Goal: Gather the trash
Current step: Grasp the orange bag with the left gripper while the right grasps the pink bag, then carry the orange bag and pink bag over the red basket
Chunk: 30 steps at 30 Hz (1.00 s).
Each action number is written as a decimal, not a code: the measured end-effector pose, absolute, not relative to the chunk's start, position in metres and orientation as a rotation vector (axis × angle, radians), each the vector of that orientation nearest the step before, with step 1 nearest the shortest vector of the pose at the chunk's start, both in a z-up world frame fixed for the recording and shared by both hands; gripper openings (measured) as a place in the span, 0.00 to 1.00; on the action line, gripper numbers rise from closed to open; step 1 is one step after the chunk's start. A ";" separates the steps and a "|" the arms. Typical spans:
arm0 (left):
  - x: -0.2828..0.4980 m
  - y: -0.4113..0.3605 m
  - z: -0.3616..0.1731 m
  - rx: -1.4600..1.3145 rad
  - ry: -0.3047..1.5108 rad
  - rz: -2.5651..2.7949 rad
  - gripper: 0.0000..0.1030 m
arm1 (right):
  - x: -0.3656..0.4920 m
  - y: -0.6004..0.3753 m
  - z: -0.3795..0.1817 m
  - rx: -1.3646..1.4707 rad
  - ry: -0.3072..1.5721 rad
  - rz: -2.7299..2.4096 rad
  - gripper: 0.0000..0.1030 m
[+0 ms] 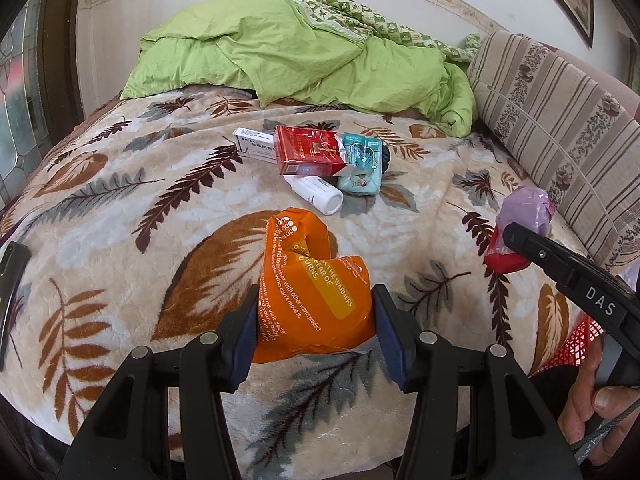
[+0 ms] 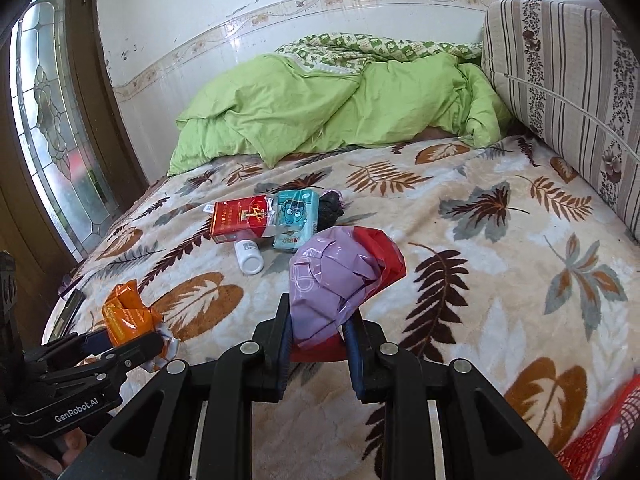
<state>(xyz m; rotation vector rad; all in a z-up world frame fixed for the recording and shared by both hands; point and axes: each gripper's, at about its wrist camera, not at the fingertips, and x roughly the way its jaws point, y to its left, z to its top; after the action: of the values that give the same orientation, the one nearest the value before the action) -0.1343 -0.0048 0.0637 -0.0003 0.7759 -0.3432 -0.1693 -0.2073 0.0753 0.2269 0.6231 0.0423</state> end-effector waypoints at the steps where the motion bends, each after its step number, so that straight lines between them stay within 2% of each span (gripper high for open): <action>1: -0.134 -0.006 0.063 0.001 0.776 -0.341 0.51 | -0.169 -0.208 0.075 0.226 0.623 0.041 0.24; 30: -0.131 -0.010 0.056 0.026 0.793 -0.308 0.51 | -0.167 -0.210 0.070 0.236 0.640 0.047 0.24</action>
<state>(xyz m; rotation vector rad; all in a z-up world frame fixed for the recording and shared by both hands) -0.1313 -0.0102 0.0562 0.0264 0.7926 -0.3078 -0.1666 -0.2103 0.0699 0.2355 0.6405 0.0468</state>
